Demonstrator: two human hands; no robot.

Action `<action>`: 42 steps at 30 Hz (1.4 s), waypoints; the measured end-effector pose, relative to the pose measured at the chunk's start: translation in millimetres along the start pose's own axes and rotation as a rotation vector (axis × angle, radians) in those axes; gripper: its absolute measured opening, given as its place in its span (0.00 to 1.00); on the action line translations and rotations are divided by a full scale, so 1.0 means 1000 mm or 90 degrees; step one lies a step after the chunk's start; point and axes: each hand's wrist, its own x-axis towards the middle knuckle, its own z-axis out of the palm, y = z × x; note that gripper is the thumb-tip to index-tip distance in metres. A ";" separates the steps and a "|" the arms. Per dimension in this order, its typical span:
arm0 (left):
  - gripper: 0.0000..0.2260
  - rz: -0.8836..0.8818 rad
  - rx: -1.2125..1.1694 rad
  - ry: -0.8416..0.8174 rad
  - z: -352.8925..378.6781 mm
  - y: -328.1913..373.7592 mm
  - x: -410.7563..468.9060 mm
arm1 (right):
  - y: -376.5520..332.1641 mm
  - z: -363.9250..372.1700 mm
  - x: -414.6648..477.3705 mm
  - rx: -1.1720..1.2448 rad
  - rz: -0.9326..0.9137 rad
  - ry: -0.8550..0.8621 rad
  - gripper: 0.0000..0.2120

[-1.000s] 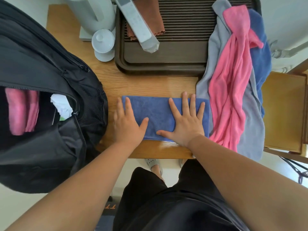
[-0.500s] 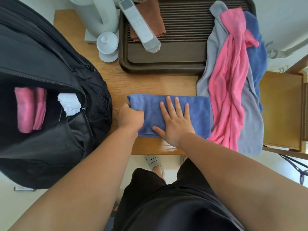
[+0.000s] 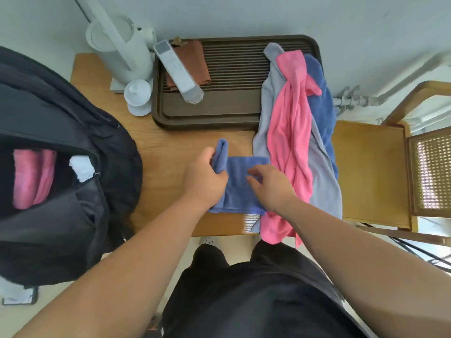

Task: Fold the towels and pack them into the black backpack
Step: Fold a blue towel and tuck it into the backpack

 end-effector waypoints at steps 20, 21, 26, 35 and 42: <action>0.18 0.081 0.355 0.077 0.105 -0.004 -0.013 | 0.045 -0.052 0.012 0.002 -0.090 -0.191 0.14; 0.20 0.072 0.399 0.095 0.103 -0.010 -0.016 | 0.046 -0.051 0.014 -0.055 -0.103 -0.182 0.15; 0.29 0.031 0.467 0.073 0.109 -0.038 -0.033 | 0.037 -0.044 0.022 -0.371 -0.411 -0.070 0.25; 0.37 -0.074 0.498 -0.118 0.111 -0.077 -0.056 | 0.056 -0.033 0.055 -0.613 -0.377 -0.313 0.39; 0.21 -0.141 0.096 0.170 0.090 -0.077 -0.054 | 0.016 -0.028 0.066 -0.462 -0.442 -0.163 0.26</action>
